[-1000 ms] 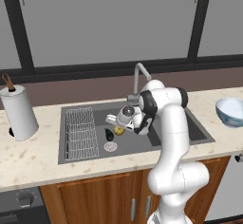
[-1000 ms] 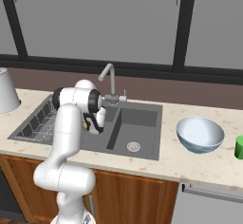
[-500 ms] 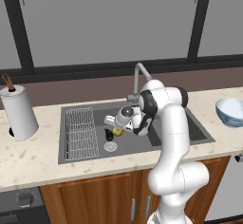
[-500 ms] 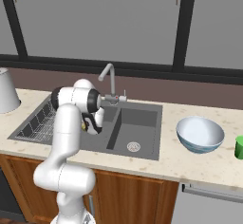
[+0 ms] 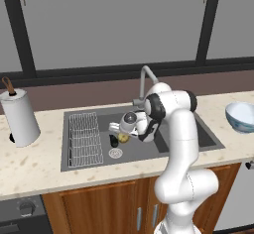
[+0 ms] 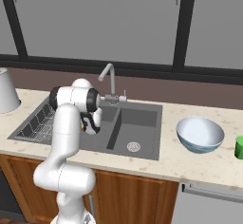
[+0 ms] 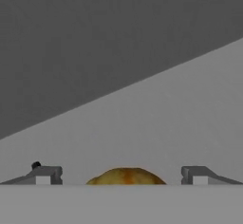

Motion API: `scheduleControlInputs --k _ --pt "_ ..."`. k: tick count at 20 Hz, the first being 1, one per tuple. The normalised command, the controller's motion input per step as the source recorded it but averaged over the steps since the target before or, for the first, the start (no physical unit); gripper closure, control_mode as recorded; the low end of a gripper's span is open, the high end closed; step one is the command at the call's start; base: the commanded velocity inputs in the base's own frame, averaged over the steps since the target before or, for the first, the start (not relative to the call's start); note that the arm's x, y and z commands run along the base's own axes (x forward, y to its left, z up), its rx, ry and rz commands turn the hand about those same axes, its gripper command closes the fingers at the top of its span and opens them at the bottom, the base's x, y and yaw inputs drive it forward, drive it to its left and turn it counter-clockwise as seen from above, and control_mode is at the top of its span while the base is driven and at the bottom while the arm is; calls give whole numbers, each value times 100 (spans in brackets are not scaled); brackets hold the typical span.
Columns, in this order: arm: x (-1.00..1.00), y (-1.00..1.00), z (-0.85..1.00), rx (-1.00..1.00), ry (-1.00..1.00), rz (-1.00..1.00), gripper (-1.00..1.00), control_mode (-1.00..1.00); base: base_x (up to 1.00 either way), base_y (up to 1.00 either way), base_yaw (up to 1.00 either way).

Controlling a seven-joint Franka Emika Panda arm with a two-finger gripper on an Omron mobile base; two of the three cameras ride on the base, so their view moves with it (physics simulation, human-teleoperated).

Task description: Remove the squash and eggplant from the sink. Then move the bowl and cup from the counter to the sink for washing.

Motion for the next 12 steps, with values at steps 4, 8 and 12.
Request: scheduleControlInputs --k 4,8,12 --pt "-4 0 7 -1 0 0 -100 -100 0 0 0" --pt "-4 -1 15 0 0 0 -100 -100 0 0 0" --pt "-9 0 15 0 0 0 -100 -100 0 0 0"
